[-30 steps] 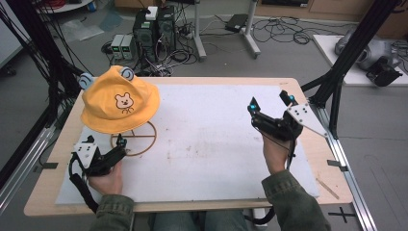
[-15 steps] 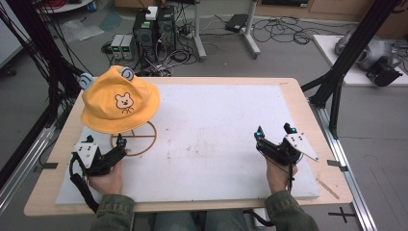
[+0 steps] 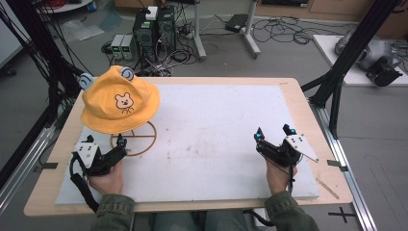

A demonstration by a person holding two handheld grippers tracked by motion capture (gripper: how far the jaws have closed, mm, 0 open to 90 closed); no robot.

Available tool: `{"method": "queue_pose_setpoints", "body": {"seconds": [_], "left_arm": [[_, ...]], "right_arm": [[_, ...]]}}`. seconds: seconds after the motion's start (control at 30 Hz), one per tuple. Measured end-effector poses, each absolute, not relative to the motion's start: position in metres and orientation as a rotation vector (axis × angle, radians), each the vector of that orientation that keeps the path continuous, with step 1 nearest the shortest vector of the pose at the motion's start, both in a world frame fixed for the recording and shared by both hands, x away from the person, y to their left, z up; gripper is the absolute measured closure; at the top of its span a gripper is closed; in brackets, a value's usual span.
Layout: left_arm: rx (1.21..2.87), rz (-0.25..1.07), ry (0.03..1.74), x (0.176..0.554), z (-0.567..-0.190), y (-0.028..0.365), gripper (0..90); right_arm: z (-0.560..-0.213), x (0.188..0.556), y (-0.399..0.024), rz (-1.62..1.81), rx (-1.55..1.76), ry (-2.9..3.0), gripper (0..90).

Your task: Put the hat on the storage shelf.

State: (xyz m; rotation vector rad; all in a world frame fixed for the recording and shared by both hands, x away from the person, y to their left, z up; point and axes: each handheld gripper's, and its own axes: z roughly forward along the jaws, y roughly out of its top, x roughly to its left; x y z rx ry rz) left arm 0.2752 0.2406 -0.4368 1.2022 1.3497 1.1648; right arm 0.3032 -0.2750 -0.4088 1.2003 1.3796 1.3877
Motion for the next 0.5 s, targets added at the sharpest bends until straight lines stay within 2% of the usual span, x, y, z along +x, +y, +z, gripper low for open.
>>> {"method": "queue_pose_setpoints", "body": {"seconds": [0.5], "left_arm": [[1.205, 1.167, 1.343, 0.2754, -0.4367, 0.2402, 6.6]], "right_arm": [[-0.4098, 0.3051, -0.2763, 1.404, 1.221, 1.385, 4.7]]}}
